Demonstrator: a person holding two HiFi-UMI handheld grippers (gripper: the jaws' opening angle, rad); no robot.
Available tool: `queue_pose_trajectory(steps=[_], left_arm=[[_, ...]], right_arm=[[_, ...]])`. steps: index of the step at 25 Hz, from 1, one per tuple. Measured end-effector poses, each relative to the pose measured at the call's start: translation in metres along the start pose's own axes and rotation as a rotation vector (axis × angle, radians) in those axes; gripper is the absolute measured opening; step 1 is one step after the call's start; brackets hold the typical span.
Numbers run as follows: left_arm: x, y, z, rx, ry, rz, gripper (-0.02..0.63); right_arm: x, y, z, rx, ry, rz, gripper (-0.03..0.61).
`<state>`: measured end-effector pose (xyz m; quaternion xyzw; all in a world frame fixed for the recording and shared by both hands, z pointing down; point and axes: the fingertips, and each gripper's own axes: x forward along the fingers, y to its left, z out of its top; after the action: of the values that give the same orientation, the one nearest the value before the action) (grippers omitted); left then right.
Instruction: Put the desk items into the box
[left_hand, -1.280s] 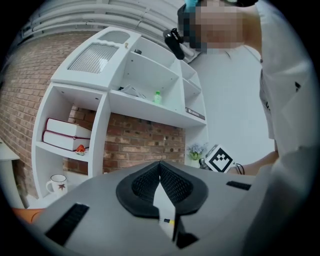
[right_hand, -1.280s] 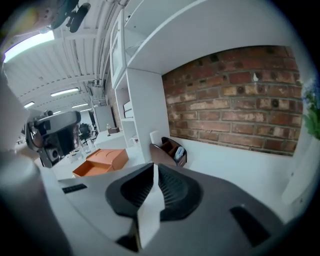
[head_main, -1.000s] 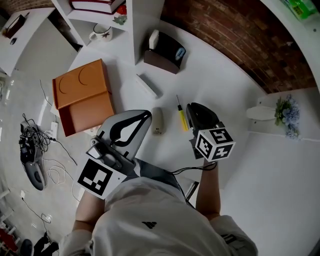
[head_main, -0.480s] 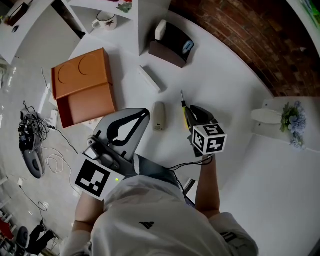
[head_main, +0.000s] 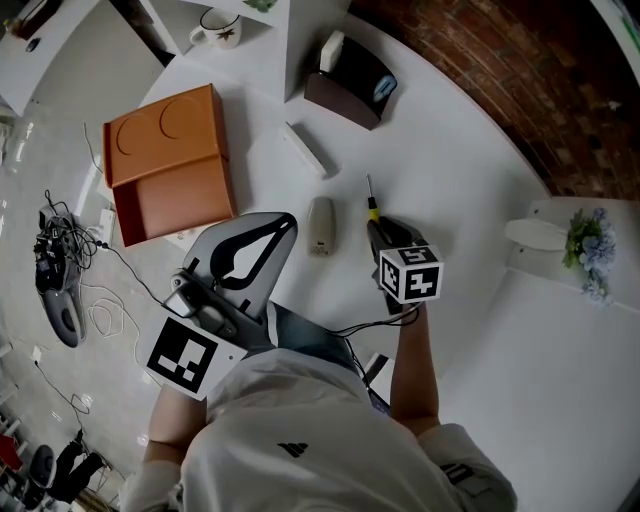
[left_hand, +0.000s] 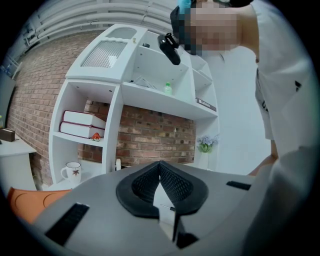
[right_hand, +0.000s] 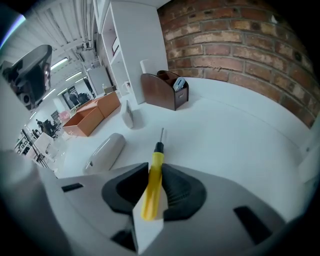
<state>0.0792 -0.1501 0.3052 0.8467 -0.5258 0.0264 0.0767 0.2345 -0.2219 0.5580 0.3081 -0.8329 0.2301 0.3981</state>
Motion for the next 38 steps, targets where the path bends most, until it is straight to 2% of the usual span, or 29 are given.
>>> queue_pose_trajectory(steps=[4,12,28,38], left_arm=[[-0.004,0.000,0.001,0.002,-0.006,0.006,0.014],[-0.016,-0.001,0.004,0.014,-0.011,0.016,0.014],[-0.046,-0.003,0.018,0.035,-0.064,0.010,0.012],[-0.096,0.018,0.023,0.039,-0.089,0.129,0.014]], right_arm=[[0.005,0.004,-0.001,-0.004,0.018,0.012,0.097],[0.004,0.003,-0.001,0.000,0.013,-0.044,0.094],[-0.062,0.049,0.080,-0.033,-0.259,0.000,0.092],[-0.061,0.112,0.126,-0.144,-0.328,0.098,0.092]])
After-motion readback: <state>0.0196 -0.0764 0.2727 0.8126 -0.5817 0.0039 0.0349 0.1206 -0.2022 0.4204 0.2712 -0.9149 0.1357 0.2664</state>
